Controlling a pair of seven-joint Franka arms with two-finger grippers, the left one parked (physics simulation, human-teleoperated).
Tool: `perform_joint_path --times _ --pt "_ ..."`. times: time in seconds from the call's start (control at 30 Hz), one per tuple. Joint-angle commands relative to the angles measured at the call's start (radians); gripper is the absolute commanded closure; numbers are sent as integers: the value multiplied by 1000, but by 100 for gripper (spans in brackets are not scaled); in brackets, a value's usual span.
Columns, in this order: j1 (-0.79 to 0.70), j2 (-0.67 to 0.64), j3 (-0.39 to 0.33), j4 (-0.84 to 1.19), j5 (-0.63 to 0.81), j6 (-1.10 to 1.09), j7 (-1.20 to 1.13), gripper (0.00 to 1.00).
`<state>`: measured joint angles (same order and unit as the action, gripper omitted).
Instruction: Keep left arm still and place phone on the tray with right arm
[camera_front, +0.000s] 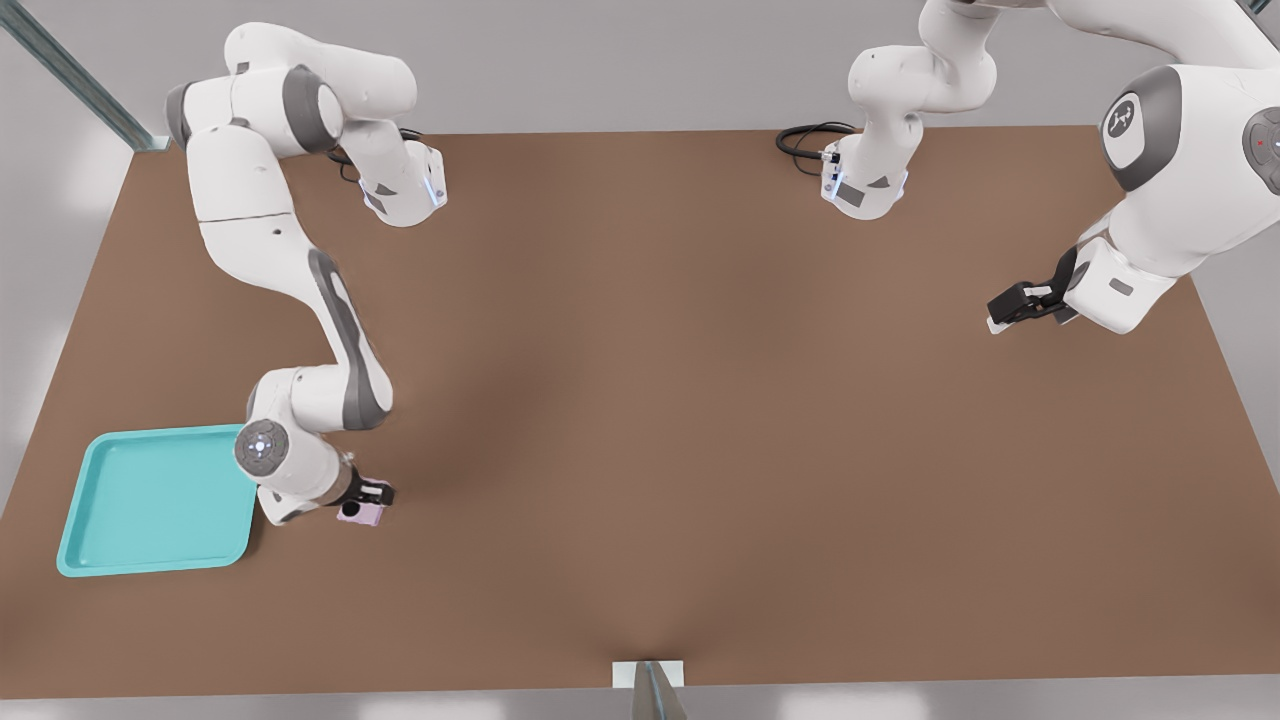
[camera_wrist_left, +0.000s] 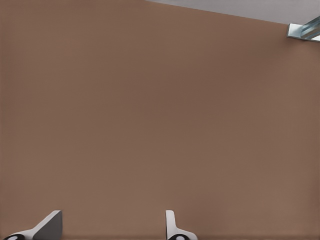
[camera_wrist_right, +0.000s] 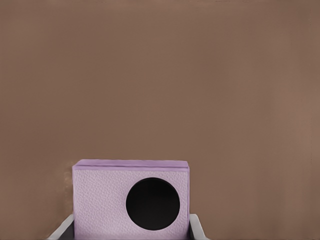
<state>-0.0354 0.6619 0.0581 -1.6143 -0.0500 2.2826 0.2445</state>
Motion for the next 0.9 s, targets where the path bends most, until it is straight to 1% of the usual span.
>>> perform_joint_path --times 0.0,0.07,0.2,0.37,0.4,0.43,0.47,0.57,0.6,0.63,0.67,0.7,0.73,0.77,0.8,0.83,0.87 --pt "-72 -2 0 1 -16 -8 -383 18" --pt "-130 -1 0 7 -16 -3 -455 18" --pt "-287 24 0 8 -16 54 -683 18" --pt "-416 91 2 20 -10 153 -826 18" --pt "-426 102 0 25 -11 155 -826 15" --pt "-429 108 0 25 -10 156 -826 3" --pt "-428 107 2 25 -10 155 -826 0" --pt "-417 88 14 57 -10 144 -818 0" --pt "-417 38 62 105 -8 66 -806 0" --pt "-412 -14 124 157 -14 -85 -700 0" --pt "-409 -54 193 207 -16 -187 -615 0" --pt "-368 -97 238 237 -80 -294 -463 0" --pt "-284 -157 267 264 -139 -415 -277 0" --pt "-236 -211 350 264 -139 -492 -66 0" --pt "-227 -238 406 264 -139 -544 51 0" --pt "-233 -280 436 264 -139 -580 88 0" --pt "-196 -396 328 199 -105 -580 -35 0"
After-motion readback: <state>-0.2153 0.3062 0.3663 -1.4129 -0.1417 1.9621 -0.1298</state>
